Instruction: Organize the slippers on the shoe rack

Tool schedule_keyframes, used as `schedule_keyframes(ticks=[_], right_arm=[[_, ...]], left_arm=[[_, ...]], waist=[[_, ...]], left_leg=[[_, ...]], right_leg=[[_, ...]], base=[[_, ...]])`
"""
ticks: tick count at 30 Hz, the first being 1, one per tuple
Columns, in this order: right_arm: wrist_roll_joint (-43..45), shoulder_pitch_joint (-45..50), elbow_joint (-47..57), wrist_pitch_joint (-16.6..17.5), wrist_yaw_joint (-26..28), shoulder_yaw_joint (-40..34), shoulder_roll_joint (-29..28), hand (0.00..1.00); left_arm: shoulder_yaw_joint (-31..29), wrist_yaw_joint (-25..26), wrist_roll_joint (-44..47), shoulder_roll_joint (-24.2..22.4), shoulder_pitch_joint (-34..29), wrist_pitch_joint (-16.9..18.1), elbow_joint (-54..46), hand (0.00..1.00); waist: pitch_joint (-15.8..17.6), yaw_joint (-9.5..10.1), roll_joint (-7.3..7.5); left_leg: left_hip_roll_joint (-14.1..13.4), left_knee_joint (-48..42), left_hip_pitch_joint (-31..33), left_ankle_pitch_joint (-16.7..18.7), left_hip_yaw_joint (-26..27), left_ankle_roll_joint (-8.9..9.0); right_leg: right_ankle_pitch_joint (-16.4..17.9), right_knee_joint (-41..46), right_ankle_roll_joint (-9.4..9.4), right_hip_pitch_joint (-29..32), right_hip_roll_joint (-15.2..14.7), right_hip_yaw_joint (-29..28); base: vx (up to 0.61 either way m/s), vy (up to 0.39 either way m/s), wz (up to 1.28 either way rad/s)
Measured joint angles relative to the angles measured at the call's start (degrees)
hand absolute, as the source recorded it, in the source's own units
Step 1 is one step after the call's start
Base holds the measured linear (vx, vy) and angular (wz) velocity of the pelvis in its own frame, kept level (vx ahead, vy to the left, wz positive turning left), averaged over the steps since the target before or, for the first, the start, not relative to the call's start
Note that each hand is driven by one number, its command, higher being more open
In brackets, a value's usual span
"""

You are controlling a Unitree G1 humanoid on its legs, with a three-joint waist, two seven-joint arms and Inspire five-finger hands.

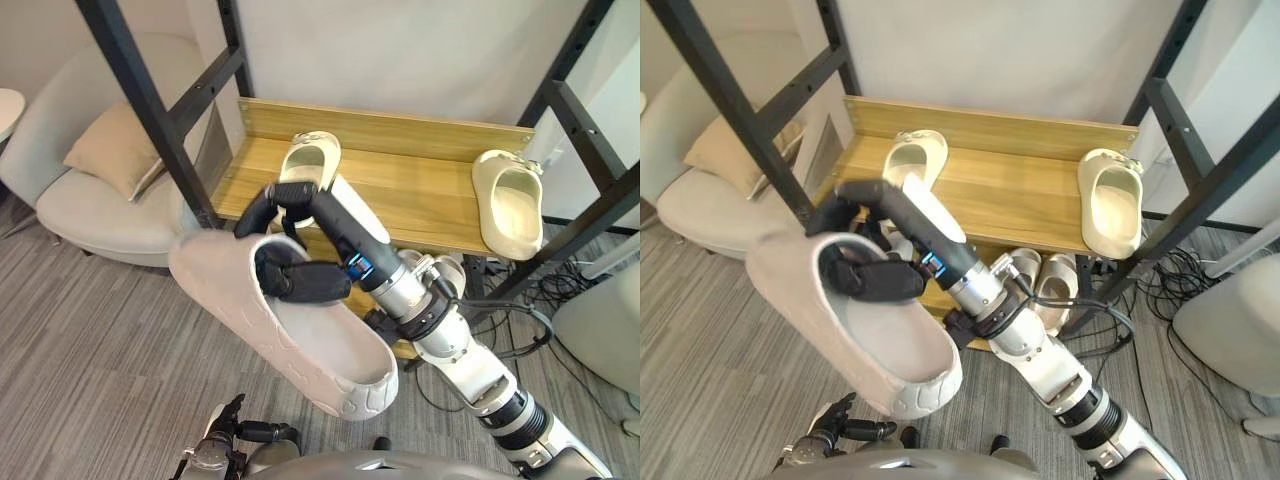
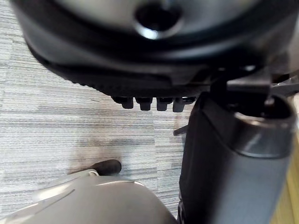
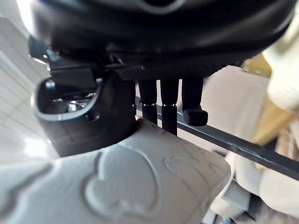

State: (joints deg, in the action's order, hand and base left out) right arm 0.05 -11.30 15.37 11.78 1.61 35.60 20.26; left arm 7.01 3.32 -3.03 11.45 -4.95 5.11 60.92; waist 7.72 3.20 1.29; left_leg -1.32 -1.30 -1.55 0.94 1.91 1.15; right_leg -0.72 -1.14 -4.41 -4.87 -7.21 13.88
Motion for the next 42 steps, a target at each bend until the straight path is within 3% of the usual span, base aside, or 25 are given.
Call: schedule_keyframes(ticks=[2, 7, 10, 13, 18, 28, 36, 42], right_arm=[[0.0, 0.3, -2.3, -0.3, 0.3, 0.3, 0.1, 0.00], [-0.1, -2.2, -7.9, -0.7, 0.1, -0.9, 0.1, 0.00], [-2.0, -3.1, -10.5, -2.3, -0.7, -3.4, 0.1, 0.00], [-4.6, -3.7, -11.6, -3.0, -2.5, -6.9, 0.6, 0.00], [-8.8, -7.4, -12.3, -4.0, -6.9, -13.1, 2.1, 0.00], [-15.6, -15.6, -12.3, -4.4, -16.5, -21.2, 3.0, 0.00], [-19.3, -22.5, -13.7, -5.8, -19.8, -21.2, 4.4, 0.00], [-21.5, -33.0, -21.9, -7.4, -22.5, -21.1, 5.5, 0.00]], left_arm=[[0.8, 0.0, 0.0, 0.1, 1.3, 0.5, 0.0, 1.00], [1.0, 0.3, 0.3, 0.1, 8.4, 2.4, -2.0, 1.00], [1.0, 0.3, 1.3, 0.0, 11.4, 3.1, -3.0, 1.00], [0.5, 0.5, 2.2, -0.2, 12.9, 3.6, -4.9, 1.00], [-0.7, 1.2, 4.7, -0.2, 15.0, 3.7, -7.6, 1.00], [-6.4, 0.9, 5.9, -1.7, 16.0, 5.3, -12.7, 1.00], [-8.6, 1.2, 6.9, -3.0, 16.4, 5.6, -15.9, 1.00], [-8.4, 1.3, 7.0, -3.5, 16.6, 5.7, -18.1, 1.00]], waist=[[1.8, 0.51, -0.37], [10.6, 1.90, -1.37], [13.5, 2.17, -2.17], [15.5, 2.15, -2.97], [17.3, 1.87, -3.10], [18.2, 1.65, -2.62], [18.7, 2.71, -1.89], [18.9, 3.47, -1.48]], left_leg=[[0.0, -1.9, 1.7, 0.0, -1.1, 0.12], [0.0, -17.6, 16.5, 3.9, -4.1, 0.54], [0.2, -25.0, 24.1, 6.2, -4.7, 1.08], [0.0, -29.3, 29.9, 6.9, -4.8, 0.97], [-0.7, -39.0, 39.7, 9.7, -5.0, 1.30], [-1.3, -55.9, 52.7, 16.4, -7.0, 1.80], [-0.9, -60.0, 57.9, 17.0, -8.1, 2.04], [0.0, -60.5, 60.2, 16.6, -9.5, 2.74]], right_leg=[[1.4, 3.3, 0.05, 1.7, -0.4, 0.8], [8.4, 22.6, 0.96, 16.1, -3.0, 2.0], [11.4, 30.6, 1.21, 23.4, -4.4, 2.2], [12.3, 35.1, 1.70, 29.2, -5.0, 1.7], [14.9, 44.3, 2.45, 38.9, -6.0, 0.9], [22.5, 60.7, 3.00, 50.7, -7.3, 0.5], [24.6, 65.9, 3.45, 55.1, -8.5, 1.3], [25.7, 67.5, 3.89, 56.6, -9.8, 3.0]], base=[[-0.05, -0.015, 0.33], [-0.20, -0.024, 0.29], [-0.22, -0.043, 0.15], [-0.18, -0.025, 0.00], [-0.10, -0.040, -0.05], [-0.03, -0.015, 0.01], [-0.05, 0.006, 0.08], [-0.01, 0.009, 0.15]])
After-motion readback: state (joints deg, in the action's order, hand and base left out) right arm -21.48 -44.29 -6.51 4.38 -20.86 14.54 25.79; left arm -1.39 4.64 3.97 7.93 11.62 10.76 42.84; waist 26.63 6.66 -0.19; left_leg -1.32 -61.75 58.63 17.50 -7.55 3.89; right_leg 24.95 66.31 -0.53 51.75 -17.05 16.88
